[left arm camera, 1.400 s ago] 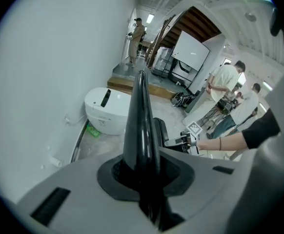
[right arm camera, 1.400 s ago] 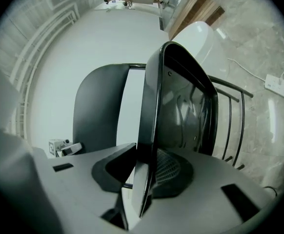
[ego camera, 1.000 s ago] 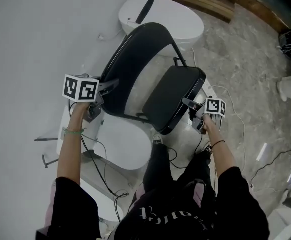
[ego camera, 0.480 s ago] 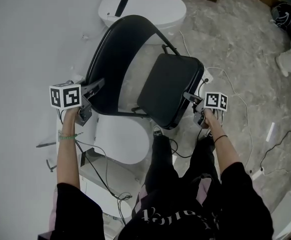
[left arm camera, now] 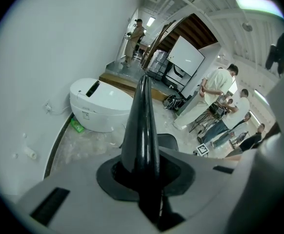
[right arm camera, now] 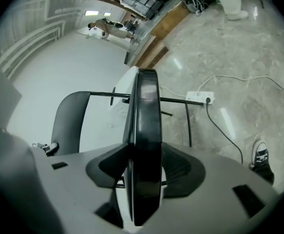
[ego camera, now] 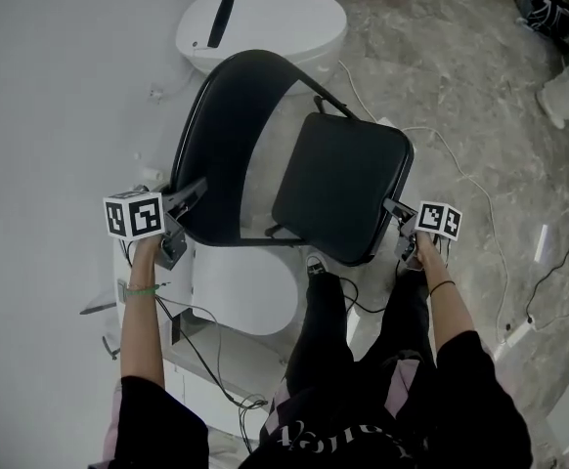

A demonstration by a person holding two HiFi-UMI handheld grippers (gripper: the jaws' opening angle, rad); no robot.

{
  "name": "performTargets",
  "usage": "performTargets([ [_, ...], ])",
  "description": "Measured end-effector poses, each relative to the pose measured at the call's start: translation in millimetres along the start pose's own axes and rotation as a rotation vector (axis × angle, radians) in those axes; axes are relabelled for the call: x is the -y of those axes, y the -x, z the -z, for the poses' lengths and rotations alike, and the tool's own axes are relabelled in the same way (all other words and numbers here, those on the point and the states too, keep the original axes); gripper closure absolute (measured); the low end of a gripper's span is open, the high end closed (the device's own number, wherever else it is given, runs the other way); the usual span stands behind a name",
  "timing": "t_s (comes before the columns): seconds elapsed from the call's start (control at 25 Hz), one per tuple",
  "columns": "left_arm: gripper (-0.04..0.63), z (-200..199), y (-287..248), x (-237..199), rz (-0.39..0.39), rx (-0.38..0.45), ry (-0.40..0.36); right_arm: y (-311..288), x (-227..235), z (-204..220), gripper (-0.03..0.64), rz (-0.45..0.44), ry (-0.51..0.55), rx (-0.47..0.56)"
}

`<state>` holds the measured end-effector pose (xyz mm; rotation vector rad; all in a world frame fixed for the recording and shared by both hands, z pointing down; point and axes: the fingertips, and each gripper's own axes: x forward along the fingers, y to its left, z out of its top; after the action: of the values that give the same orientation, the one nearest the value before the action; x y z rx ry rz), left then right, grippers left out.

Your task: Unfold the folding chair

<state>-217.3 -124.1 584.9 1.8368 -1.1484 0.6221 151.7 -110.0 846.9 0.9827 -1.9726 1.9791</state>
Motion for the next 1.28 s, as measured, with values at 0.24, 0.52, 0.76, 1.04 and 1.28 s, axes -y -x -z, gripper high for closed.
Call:
performTargets([
  [0.24,0.529,28.9,-47.6,32.5,0.009,-0.087,-0.05,41.4,77.7,-13.6,0.544,0.138,0.058,0.127],
  [0.52,0.504,75.9,-77.2,-2.8,-0.051,-0.147,0.097,55.7,62.4,-29.2,0.548,0.12,0.111,0.129],
  [0.76,0.5,73.9,-81.8,2.3,-0.053,-0.153,0.086,57.0,56.2,-31.3,0.548,0.106,0.132,0.126],
  [1.04,0.488,73.1,-80.5,-3.2,-0.1,-0.143,0.055,51.1,47.1,-30.3,0.548,0.104,0.142,0.105],
  [1.28,0.311,65.3,-59.1,-19.3,-0.301,-0.11,-0.039,61.8,31.9,-28.4,0.548,0.1,0.16,0.094],
])
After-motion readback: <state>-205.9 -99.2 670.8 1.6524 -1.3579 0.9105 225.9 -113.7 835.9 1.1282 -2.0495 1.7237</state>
